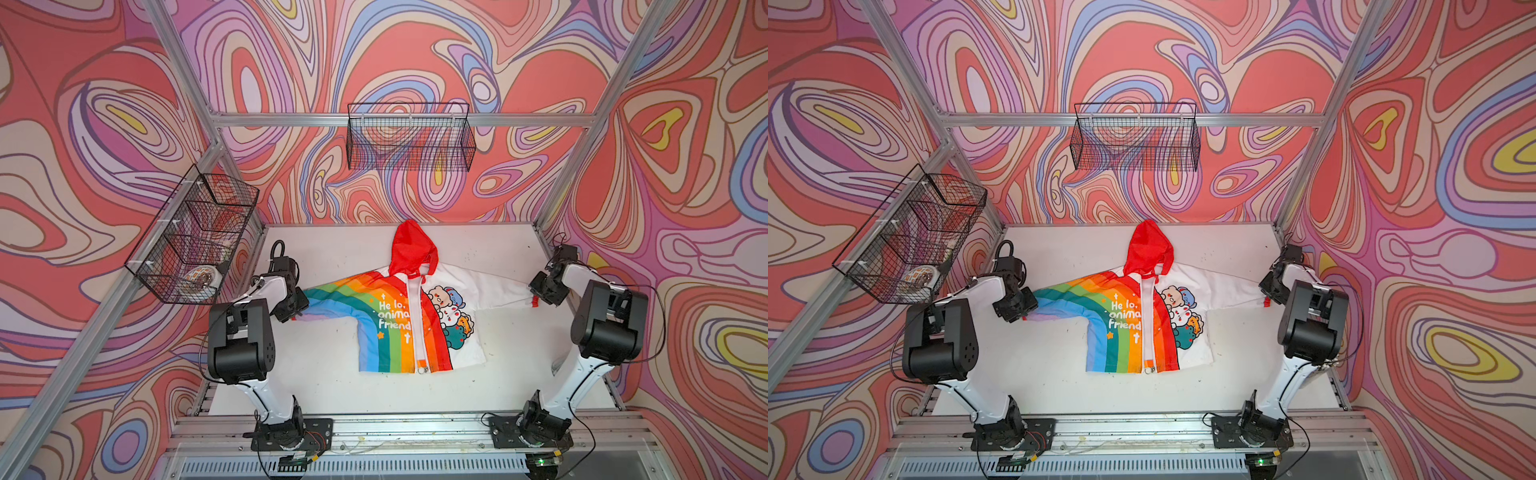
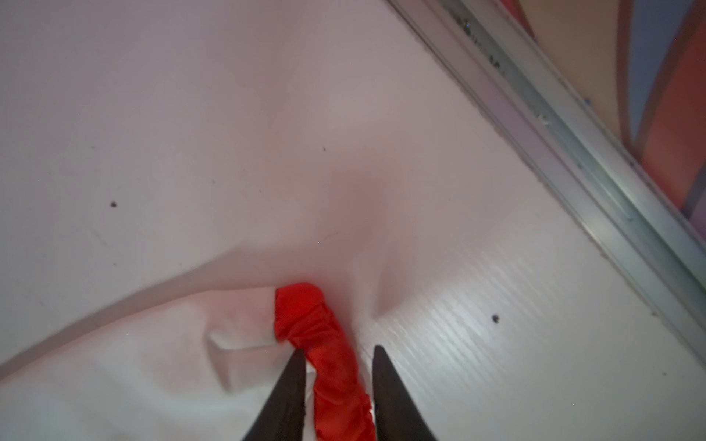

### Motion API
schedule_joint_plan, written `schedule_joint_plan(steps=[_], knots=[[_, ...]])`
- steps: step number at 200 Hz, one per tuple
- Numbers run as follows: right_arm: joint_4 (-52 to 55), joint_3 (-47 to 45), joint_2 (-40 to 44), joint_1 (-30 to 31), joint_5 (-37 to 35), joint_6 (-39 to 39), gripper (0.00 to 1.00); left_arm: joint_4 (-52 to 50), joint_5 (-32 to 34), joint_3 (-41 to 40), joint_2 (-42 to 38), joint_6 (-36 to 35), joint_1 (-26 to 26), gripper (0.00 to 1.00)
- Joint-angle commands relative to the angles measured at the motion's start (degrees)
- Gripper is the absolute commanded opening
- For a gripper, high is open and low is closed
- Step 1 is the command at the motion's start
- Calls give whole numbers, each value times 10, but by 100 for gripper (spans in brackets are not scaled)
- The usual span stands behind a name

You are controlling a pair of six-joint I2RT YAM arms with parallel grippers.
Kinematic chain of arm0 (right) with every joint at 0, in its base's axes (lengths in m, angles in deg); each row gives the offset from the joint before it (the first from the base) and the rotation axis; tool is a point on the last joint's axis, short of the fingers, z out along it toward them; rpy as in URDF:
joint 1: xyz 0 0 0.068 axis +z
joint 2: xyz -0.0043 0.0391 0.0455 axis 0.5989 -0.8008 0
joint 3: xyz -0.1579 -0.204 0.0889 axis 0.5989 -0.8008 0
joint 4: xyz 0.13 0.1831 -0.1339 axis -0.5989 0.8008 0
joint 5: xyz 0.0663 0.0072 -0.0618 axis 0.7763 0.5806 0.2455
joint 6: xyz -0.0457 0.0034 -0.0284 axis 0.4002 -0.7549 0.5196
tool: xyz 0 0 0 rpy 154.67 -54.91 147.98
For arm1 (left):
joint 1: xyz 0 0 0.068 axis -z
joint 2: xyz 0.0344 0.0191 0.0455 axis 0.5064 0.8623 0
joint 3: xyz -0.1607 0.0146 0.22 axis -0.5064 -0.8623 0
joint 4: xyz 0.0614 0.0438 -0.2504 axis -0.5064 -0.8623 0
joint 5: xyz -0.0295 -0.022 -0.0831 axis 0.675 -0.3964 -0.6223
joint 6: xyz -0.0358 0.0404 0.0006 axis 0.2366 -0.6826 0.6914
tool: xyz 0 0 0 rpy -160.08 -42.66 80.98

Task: Unzip the jacket
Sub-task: Smooth out the jacket at the center of the board.

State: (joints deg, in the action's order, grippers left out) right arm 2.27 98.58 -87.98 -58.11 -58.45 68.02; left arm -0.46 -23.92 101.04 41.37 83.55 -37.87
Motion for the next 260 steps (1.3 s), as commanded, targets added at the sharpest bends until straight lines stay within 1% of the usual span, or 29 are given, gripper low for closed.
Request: schedule_joint_plan(steps=[1, 11, 19, 39, 47, 57, 66, 77, 82, 87, 94, 105, 122, 133, 144, 163, 174, 187, 201, 242, 260], knots=[[-34, -18, 50, 0, 9, -6, 44, -30, 7, 10, -46, 4, 7, 66], [-39, -25, 58, 2, 6, -9, 48, -35, 17, 12, -59, 5, 16, 70], [-41, -29, 83, 6, 1, -10, 49, -40, 28, 14, -68, 5, 24, 72], [-36, -34, 118, 35, -26, -10, 50, -58, 77, 16, -96, 10, 54, 76], [-32, -35, 135, 58, -38, -11, 50, -68, 103, 20, -109, 11, 72, 77], [-28, -38, 159, 93, -44, -12, 48, -87, 154, 31, -125, 13, 104, 77], [-30, -44, 185, 131, -25, -12, 48, -97, 181, 42, -137, 13, 134, 77], [-45, -62, 222, 185, 8, -19, 46, -83, 186, 49, -149, 5, 171, 73], [-53, -68, 236, 208, 25, -25, 45, -67, 176, 48, -155, -1, 186, 70], [-61, -75, 246, 235, 45, -33, 44, -45, 153, 47, -158, -12, 200, 64], [-72, -86, 256, 271, 68, -47, 43, -2, 102, 43, -157, -31, 214, 57], [-91, -104, 269, 333, 83, -70, 40, 52, 24, 49, -141, -53, 234, 47], [-123, -128, 273, 426, 84, -101, 34, 68, -31, 98, -77, -75, 264, 30], [-147, -142, 270, 488, 81, -118, 29, 77, -67, 126, -33, -80, 271, 21], [-175, -154, 260, 543, 82, -132, 23, 101, -119, 144, 4, -80, 273, 15], [-221, -176, 229, 614, 107, -156, 12, 124, -176, 177, 67, -72, 273, 7], [-254, -195, 213, 648, 110, -172, 6, 130, -193, 195, 97, -66, 273, 5], [-281, -213, 195, 674, 118, -189, 0, 133, -209, 214, 129, -62, 274, 3], [-298, -227, 179, 691, 120, -205, 0, 128, -209, 229, 159, -57, 274, 2], [-281, -220, 113, 724, 136, -220, 0, 80, -145, 283, 230, -40, 270, 0], [-280, -223, 95, 739, 136, -223, 0, 62, -136, 306, 260, -30, 263, 0]])
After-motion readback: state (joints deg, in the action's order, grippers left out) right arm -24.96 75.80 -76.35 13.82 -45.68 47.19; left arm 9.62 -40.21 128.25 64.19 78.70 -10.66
